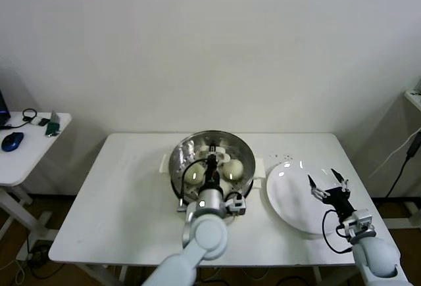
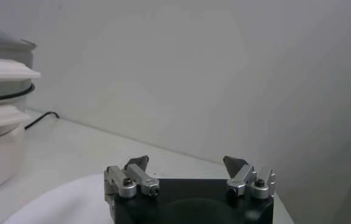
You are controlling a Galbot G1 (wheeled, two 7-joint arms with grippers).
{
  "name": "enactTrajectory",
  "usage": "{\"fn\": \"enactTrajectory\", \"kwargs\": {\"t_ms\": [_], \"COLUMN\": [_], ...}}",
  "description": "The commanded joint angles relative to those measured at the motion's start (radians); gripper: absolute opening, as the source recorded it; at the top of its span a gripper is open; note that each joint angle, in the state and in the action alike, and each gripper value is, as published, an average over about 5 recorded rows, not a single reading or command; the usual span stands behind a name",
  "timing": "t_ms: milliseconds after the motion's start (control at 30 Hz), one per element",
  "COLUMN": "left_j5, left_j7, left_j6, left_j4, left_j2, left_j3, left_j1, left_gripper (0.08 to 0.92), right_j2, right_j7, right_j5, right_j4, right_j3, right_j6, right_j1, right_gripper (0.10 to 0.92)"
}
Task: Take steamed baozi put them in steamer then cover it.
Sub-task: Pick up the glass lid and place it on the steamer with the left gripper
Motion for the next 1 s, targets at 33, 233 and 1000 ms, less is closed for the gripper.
{"fn": "enactTrajectory", "kwargs": {"t_ms": [33, 233, 1000], "left_j5": [-0.006, -0.014, -0.066], "left_j7": [-0.009, -0.031, -0.055], "left_j6": [0.049, 0.049, 0.049], "left_j4": [0.007, 0.015, 0.023], "left_j2": [0.007, 0.0, 0.008], "left_j3": [-0.002, -0.001, 0.003], "left_j1": [-0.003, 0.008, 0.006], "left_gripper": [0.15, 0.15, 0.15], "right_j2": [0.004, 0.008, 0.021], "right_j7": [-0.003, -0.006, -0.028], "right_j5": [-0.005, -0.012, -0.018], "right_j4": [-0.002, -0.003, 0.0], "right_j3": [0.001, 0.002, 0.021], "right_j6": [0.003, 0.005, 0.009], "right_j1": [0.002, 0.003, -0.006], "right_gripper": [0.823, 0.823, 0.823]}}
